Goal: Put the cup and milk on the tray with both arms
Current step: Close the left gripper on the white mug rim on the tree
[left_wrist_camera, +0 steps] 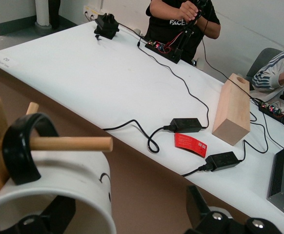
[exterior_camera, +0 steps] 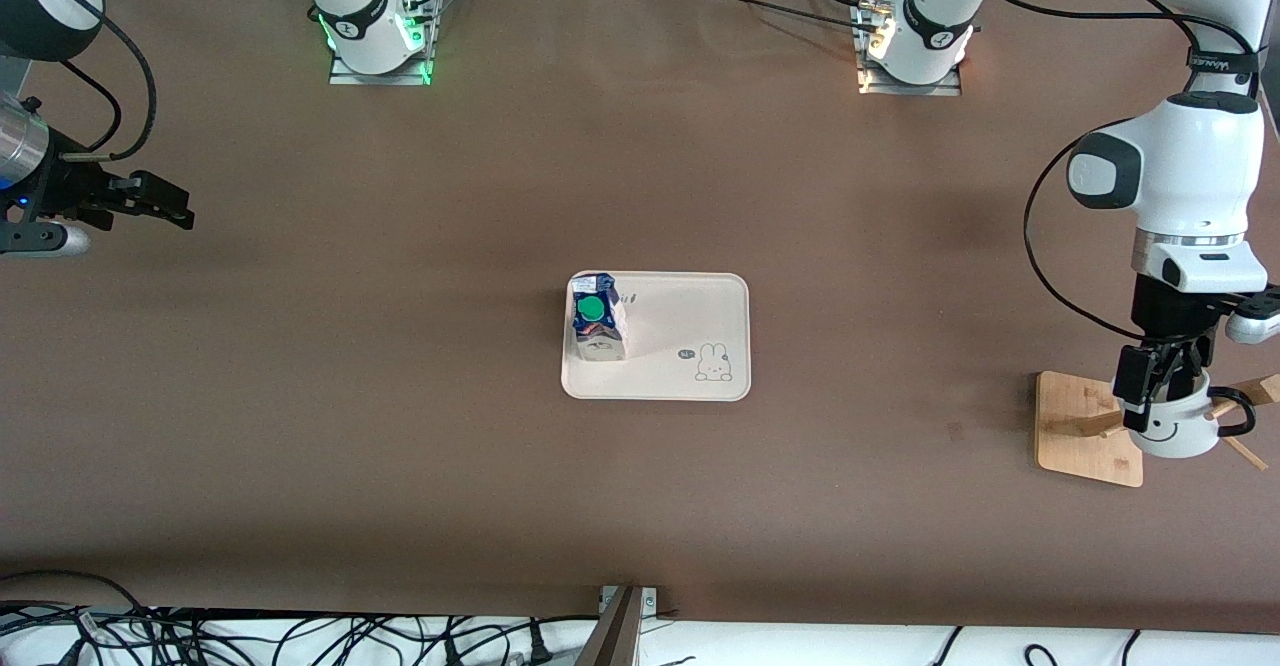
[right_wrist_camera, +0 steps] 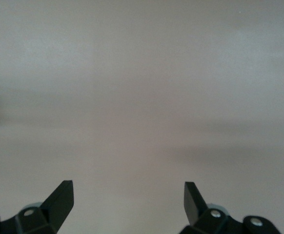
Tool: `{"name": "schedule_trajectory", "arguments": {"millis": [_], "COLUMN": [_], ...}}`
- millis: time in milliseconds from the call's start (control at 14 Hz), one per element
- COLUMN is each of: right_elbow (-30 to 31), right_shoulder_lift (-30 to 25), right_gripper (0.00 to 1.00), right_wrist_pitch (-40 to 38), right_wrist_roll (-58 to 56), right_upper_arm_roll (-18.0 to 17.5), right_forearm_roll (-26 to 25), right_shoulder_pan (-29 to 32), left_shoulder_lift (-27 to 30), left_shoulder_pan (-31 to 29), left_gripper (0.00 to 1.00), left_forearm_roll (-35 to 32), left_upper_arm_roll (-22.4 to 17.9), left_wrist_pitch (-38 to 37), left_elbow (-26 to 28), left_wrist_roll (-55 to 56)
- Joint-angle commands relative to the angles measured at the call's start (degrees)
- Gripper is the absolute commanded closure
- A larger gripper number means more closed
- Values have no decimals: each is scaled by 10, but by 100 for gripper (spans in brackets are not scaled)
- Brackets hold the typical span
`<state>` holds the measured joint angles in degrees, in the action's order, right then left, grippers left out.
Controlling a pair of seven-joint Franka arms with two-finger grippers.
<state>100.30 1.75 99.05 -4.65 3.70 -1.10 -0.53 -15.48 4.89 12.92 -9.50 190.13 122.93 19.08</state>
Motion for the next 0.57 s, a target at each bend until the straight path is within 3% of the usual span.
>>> {"name": "schedule_trajectory", "arguments": {"millis": [0,143,501], "right_elbow": [-1,0,1], "right_shoulder_lift": [-3,-2,-1], "right_gripper": [0,0,0], "right_wrist_pitch": [-8,-9,-11], "right_wrist_roll": [5,6,6], "right_upper_arm_roll": [-10,-9,-10], "right_forearm_roll": [-6,-4,-2], "right_shoulder_pan": [12,13,12], "left_shoulder_lift": [4,2,-8], "left_shoulder_pan": [35,51,52], "left_gripper": [0,0,0], "left_forearm_roll": [80,138,135], "left_upper_arm_roll": [-1,-1,-2], "left_wrist_pitch": [14,14,14], "left_elbow": [26,22,12], "left_wrist_roll": [13,14,3]}}
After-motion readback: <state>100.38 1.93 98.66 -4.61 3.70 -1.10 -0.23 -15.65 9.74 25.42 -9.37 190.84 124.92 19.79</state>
